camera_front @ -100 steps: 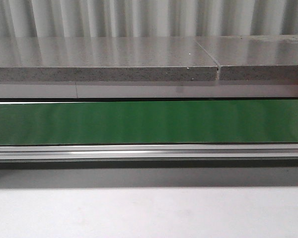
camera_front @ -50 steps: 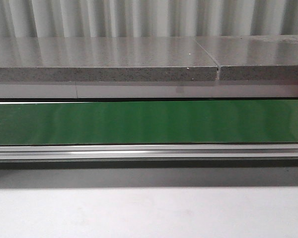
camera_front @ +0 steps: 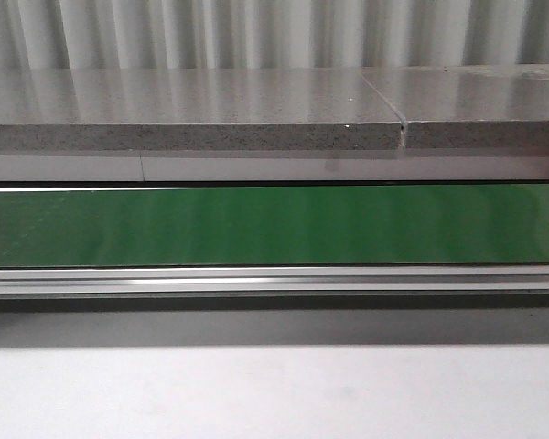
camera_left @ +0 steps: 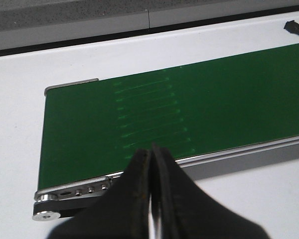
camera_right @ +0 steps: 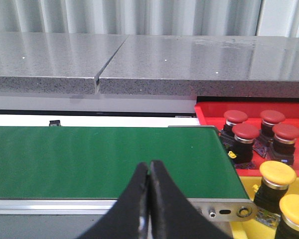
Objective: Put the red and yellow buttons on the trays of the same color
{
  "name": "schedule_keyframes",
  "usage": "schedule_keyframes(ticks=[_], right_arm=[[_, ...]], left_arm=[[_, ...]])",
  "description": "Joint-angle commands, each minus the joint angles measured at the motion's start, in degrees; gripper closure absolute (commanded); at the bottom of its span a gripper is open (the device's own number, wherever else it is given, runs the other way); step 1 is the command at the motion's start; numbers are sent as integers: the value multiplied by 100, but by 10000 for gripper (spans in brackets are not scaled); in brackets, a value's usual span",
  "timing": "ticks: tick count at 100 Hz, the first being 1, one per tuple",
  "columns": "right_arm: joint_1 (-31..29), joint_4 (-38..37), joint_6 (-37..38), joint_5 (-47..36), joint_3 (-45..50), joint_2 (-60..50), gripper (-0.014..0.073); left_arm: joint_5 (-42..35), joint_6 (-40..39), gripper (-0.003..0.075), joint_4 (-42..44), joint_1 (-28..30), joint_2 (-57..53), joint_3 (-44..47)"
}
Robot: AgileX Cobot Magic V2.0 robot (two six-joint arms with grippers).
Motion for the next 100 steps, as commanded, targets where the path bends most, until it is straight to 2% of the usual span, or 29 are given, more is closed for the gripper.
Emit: schedule_keyframes(ticks=[1, 66, 79, 94, 100], right_arm=[[2, -68, 17, -438, -35, -93, 660], [2, -68, 17, -438, -35, -93, 660], [2, -68, 17, -438, -35, -93, 660], [2, -68, 17, -438, -35, -93, 660], [2, -68, 17, -438, -35, -93, 660]], left_arm=[[-424, 14, 740, -37, -49, 33, -156], [-424, 14, 740, -37, -49, 33, -142], [-492, -2, 740, -37, -49, -280, -54], [-973, -888, 740, 253, -49, -727, 369], [-1191, -1006, 740, 589, -49, -927, 574]])
